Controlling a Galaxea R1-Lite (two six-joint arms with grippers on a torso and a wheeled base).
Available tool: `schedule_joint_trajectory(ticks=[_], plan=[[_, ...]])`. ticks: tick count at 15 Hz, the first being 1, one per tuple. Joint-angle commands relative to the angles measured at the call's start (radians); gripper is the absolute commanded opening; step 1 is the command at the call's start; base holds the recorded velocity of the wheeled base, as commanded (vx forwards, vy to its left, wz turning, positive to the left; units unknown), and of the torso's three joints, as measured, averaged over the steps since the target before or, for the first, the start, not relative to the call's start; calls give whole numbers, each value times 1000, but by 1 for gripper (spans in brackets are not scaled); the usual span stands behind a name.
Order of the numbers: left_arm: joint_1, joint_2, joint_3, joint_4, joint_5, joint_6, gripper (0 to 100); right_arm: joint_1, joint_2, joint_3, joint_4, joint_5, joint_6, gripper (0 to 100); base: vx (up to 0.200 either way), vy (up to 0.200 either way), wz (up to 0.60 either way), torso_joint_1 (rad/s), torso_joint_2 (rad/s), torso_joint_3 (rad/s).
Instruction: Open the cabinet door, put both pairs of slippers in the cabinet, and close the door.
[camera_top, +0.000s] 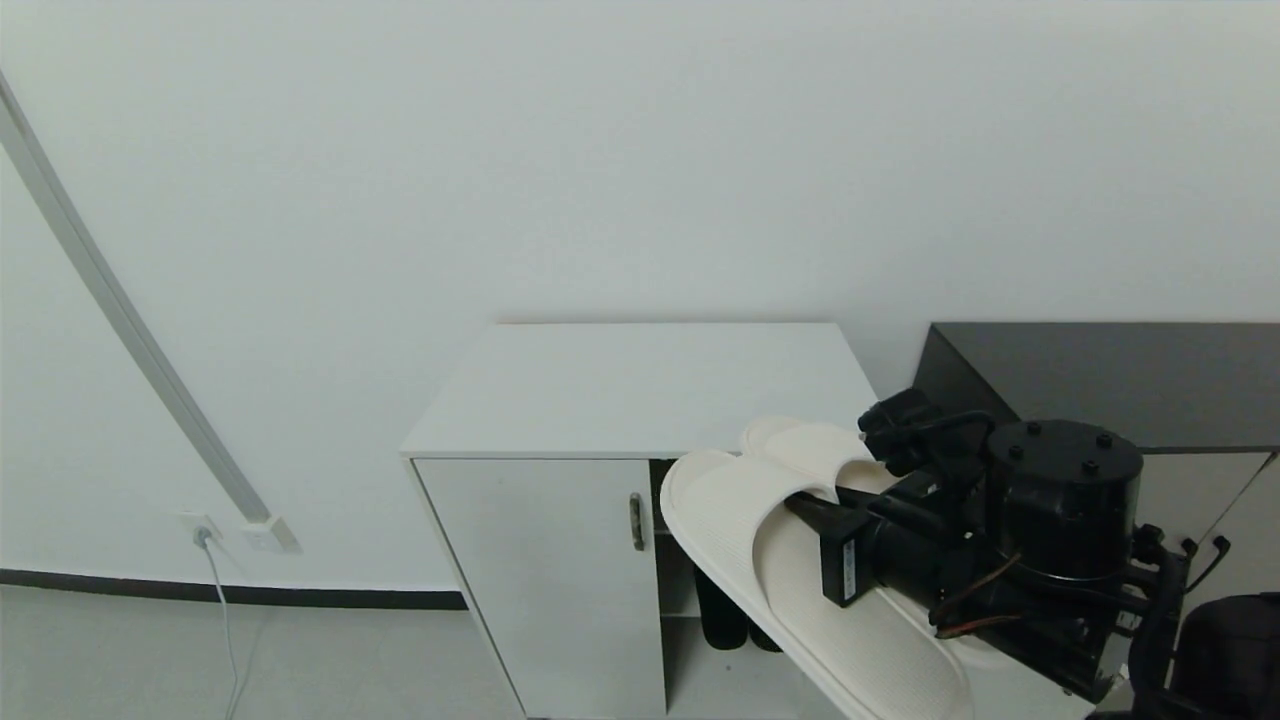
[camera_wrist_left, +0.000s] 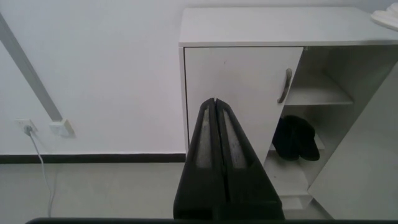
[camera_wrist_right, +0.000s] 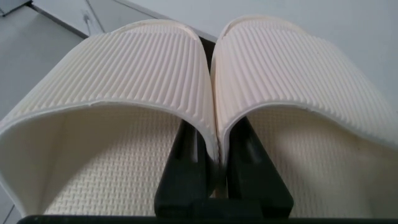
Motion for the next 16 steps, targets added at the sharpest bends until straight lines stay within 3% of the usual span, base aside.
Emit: schedule_joint_trajectory(ticks=[1, 7, 16], plan=[[0, 1, 0, 0, 1, 1, 0, 2, 5, 0, -1, 1, 0, 0, 0, 0, 0, 0, 0, 0], [0, 1, 0, 0, 0, 1, 0, 2, 8, 0, -1, 1, -12, 0, 0, 0, 0, -67, 151, 87], [0, 1, 0, 0, 0, -1, 0, 3, 6, 4, -1, 1, -12, 0, 0, 0, 0, -209, 498, 288]])
